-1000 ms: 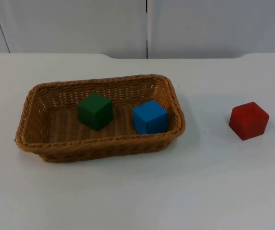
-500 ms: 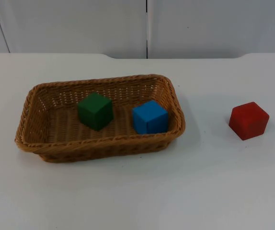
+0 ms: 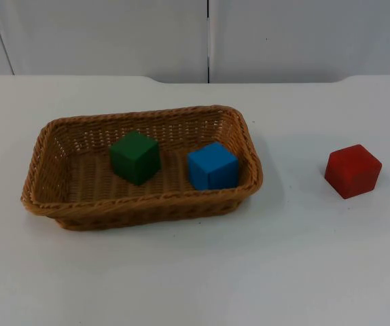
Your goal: Pick up one cube with each hand and place exactly two cubes into the same basket, leaving the remaining cube outside.
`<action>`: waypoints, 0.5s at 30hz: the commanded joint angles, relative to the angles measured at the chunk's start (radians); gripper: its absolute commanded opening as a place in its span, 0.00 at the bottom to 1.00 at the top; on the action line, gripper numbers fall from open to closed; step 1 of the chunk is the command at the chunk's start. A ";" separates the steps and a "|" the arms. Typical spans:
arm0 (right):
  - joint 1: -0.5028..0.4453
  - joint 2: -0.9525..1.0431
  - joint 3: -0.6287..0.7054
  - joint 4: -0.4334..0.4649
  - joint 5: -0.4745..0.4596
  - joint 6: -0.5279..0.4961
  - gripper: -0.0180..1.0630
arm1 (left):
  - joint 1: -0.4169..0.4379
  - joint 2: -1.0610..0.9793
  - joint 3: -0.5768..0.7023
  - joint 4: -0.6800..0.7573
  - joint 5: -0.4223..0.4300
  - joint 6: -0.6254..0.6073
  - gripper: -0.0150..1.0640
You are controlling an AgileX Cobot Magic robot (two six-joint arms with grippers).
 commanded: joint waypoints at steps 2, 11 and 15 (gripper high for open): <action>0.000 -0.005 0.007 -0.004 -0.001 0.000 0.99 | 0.003 -0.003 0.005 0.006 -0.011 -0.008 0.99; 0.000 -0.005 0.007 0.003 -0.003 0.005 0.99 | 0.003 -0.003 0.005 0.004 -0.011 -0.008 0.99; 0.000 -0.005 0.007 0.003 -0.003 0.005 0.99 | 0.003 -0.003 0.005 0.004 -0.011 -0.008 0.99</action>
